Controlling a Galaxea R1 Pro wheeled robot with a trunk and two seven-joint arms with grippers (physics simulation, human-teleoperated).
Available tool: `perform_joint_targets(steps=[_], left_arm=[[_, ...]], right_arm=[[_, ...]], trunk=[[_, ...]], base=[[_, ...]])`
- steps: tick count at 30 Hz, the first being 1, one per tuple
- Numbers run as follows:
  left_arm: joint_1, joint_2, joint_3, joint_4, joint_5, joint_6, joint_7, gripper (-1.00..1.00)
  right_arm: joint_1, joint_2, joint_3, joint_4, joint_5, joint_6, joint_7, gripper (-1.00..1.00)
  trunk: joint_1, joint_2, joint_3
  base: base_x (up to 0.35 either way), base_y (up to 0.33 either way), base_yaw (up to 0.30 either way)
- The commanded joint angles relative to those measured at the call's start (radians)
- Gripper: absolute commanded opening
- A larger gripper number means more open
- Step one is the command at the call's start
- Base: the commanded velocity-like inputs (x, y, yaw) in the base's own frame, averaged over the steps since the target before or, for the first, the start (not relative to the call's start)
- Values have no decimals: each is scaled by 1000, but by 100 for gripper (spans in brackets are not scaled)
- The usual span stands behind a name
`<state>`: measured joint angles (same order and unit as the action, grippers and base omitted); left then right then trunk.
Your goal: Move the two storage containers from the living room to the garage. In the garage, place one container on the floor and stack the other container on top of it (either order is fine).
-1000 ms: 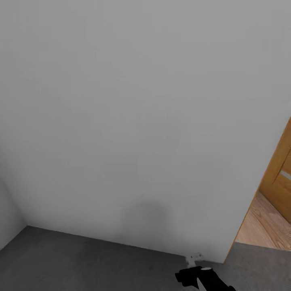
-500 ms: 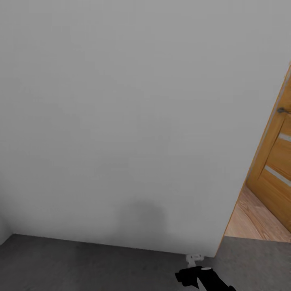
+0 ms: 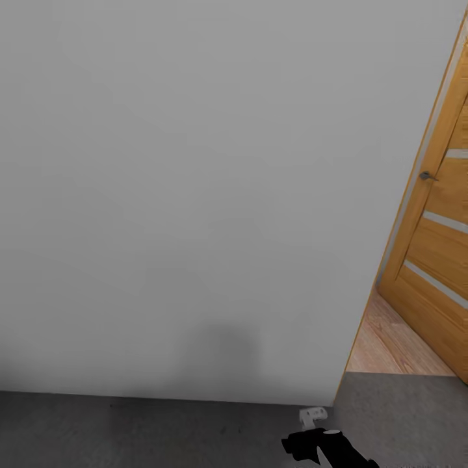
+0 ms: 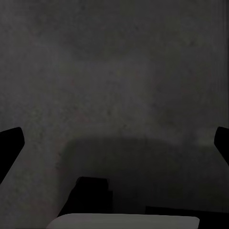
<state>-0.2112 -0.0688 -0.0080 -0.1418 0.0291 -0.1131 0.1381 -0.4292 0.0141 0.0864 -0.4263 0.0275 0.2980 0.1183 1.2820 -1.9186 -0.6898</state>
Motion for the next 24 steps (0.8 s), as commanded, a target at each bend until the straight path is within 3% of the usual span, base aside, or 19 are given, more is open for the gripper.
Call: perform_joint_targets(steps=[1, 24], left_arm=[[0, 0, -1, 1, 3, -4, 3, 100], [0, 0, -1, 1, 3, -4, 3, 100]], right_arm=[[0, 0, 2, -2, 3, 6, 2, 100], [0, 0, 4, -2, 5, 9, 1, 100]], trunk=[[0, 0, -1], [0, 0, -1]], base=[[0, 0, -149], [0, 0, -122]])
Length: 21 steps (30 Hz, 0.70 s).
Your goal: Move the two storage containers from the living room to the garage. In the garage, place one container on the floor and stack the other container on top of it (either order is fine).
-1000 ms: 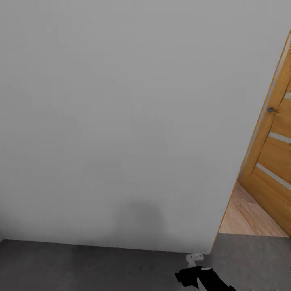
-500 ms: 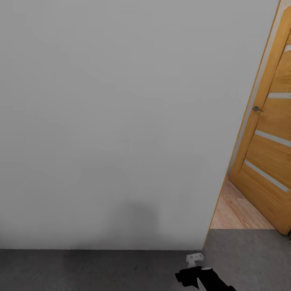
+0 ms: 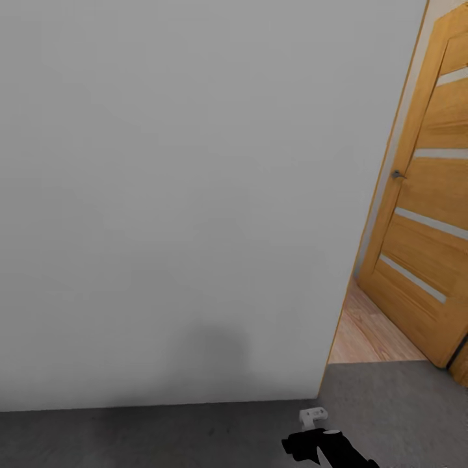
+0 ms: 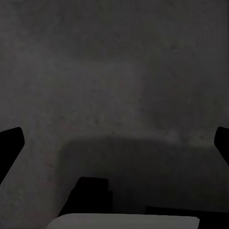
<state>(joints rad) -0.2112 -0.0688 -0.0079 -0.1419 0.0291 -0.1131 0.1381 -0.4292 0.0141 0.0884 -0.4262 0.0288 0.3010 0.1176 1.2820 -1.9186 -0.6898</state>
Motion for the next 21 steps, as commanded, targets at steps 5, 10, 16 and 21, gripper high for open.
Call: perform_joint_targets(steps=[5, 10, 16, 21], left_arm=[[-1, 0, -1, 1, 3, -4, 3, 100], [-1, 0, -1, 1, 3, -4, 3, 100], [-1, 0, -1, 1, 3, -4, 3, 100], [-1, 0, -1, 1, 3, -4, 3, 100]], right_arm=[[0, 0, 1, -2, 2, 6, 2, 100], [0, 0, 0, -2, 2, 6, 2, 100], [0, 0, -1, -2, 2, 6, 3, 100], [0, 0, -1, -2, 2, 7, 3, 100]], trunk=[[0, 0, -1], [0, 0, -1], [0, 0, -1], [0, 0, -1]], base=[[0, 0, -109], [0, 0, -208], [0, 0, -255], [0, 0, -269]])
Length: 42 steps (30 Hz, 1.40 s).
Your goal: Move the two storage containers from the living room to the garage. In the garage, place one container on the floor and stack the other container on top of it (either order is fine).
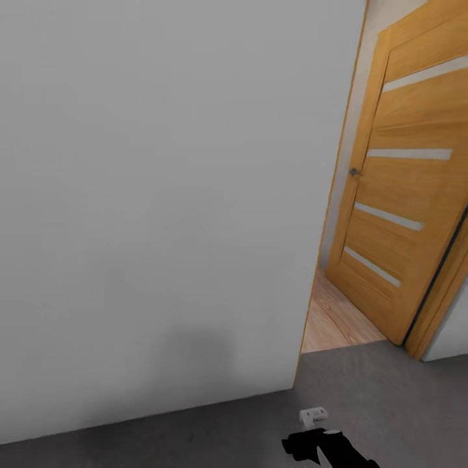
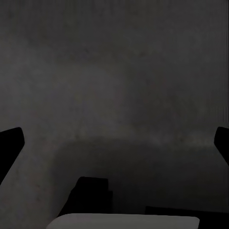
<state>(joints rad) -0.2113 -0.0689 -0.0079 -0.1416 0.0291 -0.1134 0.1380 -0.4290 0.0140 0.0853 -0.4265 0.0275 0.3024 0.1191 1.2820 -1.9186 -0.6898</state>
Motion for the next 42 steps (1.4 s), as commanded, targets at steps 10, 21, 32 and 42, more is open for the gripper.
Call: perform_joint_targets(steps=[10, 21, 32, 42], left_arm=[[0, 0, -1, 0, 3, -4, 3, 100], [0, 0, -1, 0, 3, -3, 3, 100], [0, 0, -1, 0, 3, -3, 3, 100], [0, 0, -1, 0, 3, -3, 3, 100]], right_arm=[[0, 0, 3, -2, 3, 7, 1, 100], [0, 0, 3, -2, 3, 7, 1, 100], [0, 0, 5, -2, 4, 7, 1, 100], [0, 0, 8, -2, 5, 7, 1, 100]], trunk=[[0, 0, -1], [0, 0, -1], [0, 0, -1], [0, 0, -1]], base=[[0, 0, -269], [0, 0, -251], [0, 0, -220], [0, 0, -155]])
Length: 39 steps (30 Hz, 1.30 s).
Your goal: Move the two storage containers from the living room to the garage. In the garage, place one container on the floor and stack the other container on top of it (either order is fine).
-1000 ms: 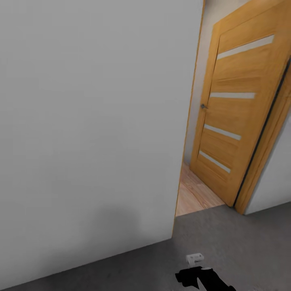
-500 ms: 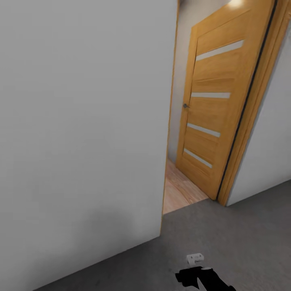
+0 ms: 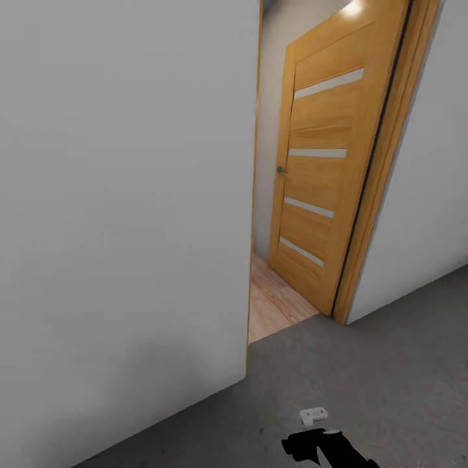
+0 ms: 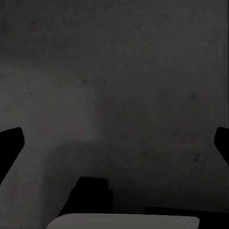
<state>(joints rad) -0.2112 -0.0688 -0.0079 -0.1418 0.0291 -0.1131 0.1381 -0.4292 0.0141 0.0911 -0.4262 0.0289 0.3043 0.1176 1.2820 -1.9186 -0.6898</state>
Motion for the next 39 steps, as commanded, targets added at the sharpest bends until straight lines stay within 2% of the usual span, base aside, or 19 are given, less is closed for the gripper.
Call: perform_joint_targets(steps=[1, 22, 39], left_arm=[[0, 0, -1, 1, 3, -4, 3, 100], [0, -3, 0, 1, 7, -1, 3, 100], [17, -4, 0, 41, 8, 4, 0, 100]], right_arm=[[0, 0, 2, -2, 3, 6, 2, 100], [0, 0, 2, -2, 5, 2, 2, 100], [0, 0, 4, -2, 8, 1, 2, 100]], trunk=[[0, 0, -1], [0, 0, -1], [0, 0, -1]], base=[[0, 0, -126], [0, 0, -102], [0, 0, -58]])
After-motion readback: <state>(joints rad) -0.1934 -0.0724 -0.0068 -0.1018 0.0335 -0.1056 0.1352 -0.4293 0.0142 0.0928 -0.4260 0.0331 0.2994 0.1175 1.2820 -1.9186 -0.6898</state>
